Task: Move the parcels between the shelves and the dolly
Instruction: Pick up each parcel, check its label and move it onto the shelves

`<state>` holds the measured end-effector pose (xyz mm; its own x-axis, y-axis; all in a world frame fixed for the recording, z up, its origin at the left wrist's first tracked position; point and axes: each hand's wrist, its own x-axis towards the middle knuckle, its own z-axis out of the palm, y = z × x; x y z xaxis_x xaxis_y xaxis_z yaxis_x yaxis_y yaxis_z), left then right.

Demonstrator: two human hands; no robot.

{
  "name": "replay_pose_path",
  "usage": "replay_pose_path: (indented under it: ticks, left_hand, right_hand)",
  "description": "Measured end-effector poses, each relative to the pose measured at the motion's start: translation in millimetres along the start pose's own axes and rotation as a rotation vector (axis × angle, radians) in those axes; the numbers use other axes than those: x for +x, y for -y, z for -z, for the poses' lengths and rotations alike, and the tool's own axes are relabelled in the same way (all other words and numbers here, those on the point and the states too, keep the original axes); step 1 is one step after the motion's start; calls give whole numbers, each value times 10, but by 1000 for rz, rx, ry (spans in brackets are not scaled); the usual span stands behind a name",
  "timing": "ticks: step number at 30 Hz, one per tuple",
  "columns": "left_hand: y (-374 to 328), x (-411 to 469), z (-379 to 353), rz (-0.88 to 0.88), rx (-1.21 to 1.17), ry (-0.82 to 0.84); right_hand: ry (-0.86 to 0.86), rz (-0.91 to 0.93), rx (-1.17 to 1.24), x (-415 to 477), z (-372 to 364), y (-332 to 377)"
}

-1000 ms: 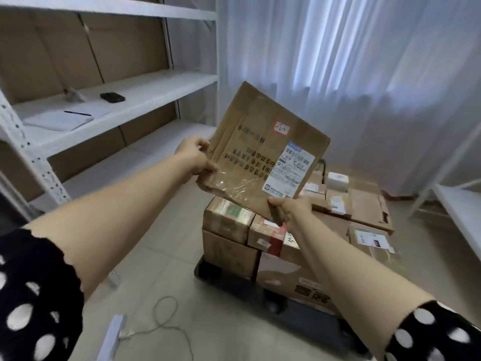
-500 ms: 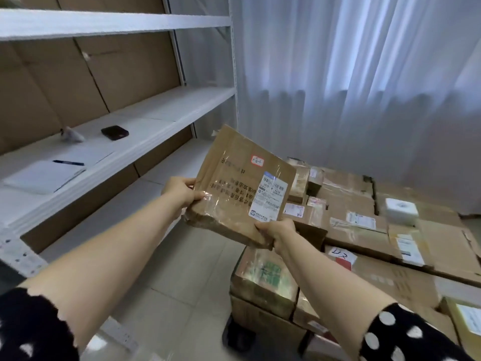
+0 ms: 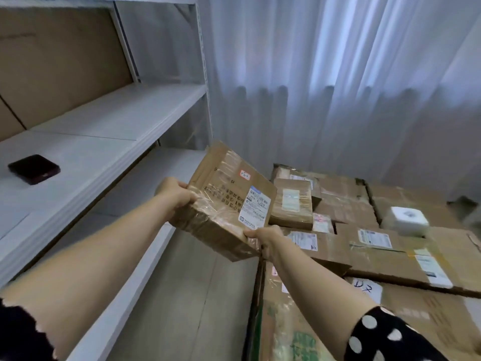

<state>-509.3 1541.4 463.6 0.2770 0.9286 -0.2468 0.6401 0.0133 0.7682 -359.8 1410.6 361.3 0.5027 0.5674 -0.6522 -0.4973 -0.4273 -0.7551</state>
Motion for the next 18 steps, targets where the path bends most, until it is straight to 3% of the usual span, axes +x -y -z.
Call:
replay_pose_path:
  ticks: [9, 18]
  left_hand:
    - [-392, 1744, 476, -78, -51, 203]
    - [-1044, 3154, -276, -128, -10, 265]
  right_hand:
    - [-113, 24, 120, 967, -1067, 785]
    - [-248, 53, 206, 2136, -859, 1520]
